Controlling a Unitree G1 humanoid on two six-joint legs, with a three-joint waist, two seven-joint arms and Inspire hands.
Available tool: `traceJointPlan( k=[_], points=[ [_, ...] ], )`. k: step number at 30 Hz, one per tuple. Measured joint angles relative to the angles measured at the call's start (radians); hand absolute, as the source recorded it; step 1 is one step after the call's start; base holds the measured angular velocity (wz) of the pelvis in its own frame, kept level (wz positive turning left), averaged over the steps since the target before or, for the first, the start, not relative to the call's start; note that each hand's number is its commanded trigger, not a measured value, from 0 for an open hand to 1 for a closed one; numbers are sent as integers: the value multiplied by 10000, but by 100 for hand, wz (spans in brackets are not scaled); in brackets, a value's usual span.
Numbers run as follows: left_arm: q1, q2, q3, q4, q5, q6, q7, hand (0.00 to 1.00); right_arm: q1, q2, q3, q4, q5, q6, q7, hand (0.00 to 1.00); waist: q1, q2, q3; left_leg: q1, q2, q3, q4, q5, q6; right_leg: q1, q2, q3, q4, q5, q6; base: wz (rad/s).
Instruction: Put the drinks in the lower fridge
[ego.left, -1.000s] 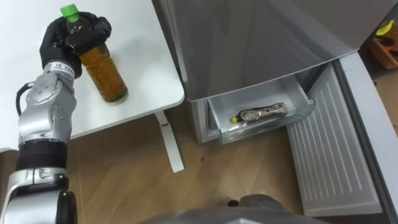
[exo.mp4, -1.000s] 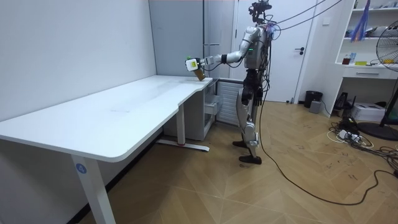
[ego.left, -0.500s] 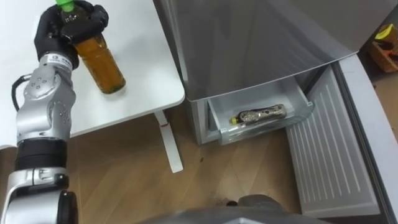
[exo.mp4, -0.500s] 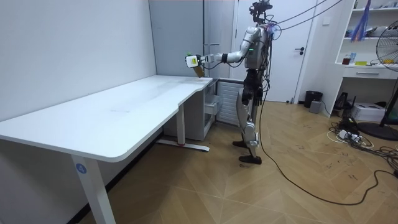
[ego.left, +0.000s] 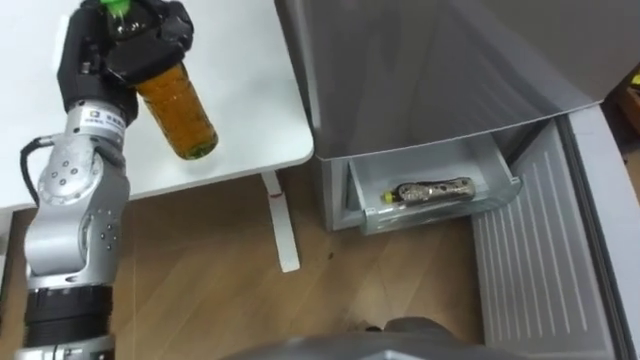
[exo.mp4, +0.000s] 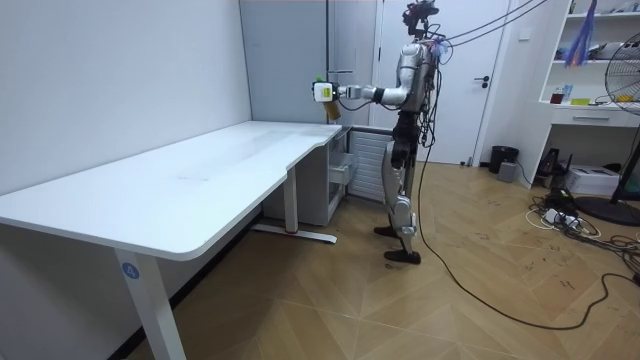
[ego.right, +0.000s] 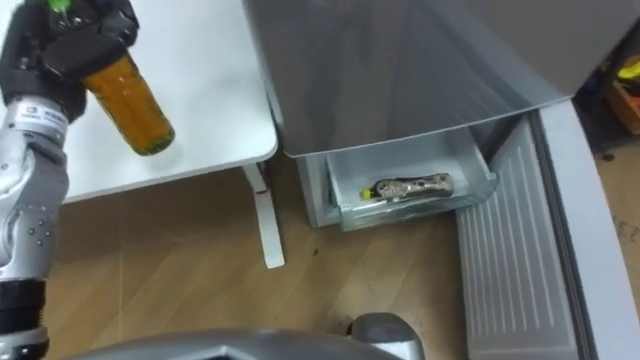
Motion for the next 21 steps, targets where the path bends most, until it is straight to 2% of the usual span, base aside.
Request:
traceJointPlan(
  k=[2, 3, 6, 10, 13, 17, 21],
  points=[
    [165, -227, -22, -117, 4, 0, 16, 100, 12, 53, 124, -249, 239, -64, -117, 0, 260, -16, -13, -5, 2, -1, 13, 0, 0, 25, 2, -24, -37, 6, -3, 7],
    [282, -454, -75, -347, -14, -7, 71, 100, 9, 17, 405, -338, 229, -61, -264, 0, 430, -24, -15, -35, 2, -9, 10, 0, 0, 23, -6, -47, -68, 9, 2, 10],
    [615, -838, -404, -808, -78, -100, 231, 100, -3, -14, 695, -375, 217, -75, -480, 0, 699, -41, -24, -95, 5, -62, 12, 3, 1, 66, -54, -231, -137, 10, 14, 17],
    [1032, -1127, -739, -809, -521, -170, 254, 100, -16, -33, 886, -515, 137, -98, -702, 0, 813, -80, 6, -40, 8, -154, 13, 9, 0, 260, -162, -560, -175, -72, 29, 20],
    [1216, -1220, -992, -808, -602, -171, 29, 100, -38, -34, 987, -739, 56, -133, -706, 0, 1017, -184, 71, -93, 7, -173, 12, 9, 0, 263, -172, -615, -229, -84, 38, 12],
    [1325, -1199, -1328, -808, -989, -193, -318, 100, -318, -43, 1403, -783, 48, -297, -792, 0, 1070, -294, 62, -195, 8, -286, 32, 10, 1, 287, -183, -760, -366, -57, 56, 11],
    [1587, -1167, -2143, -735, -1019, -438, -706, 100, -397, -123, 2071, -970, 47, -406, -969, 0, 1047, -303, 57, -189, 13, -287, 32, 10, 1, 431, -194, -867, -513, -62, 72, 9]
  ],
)
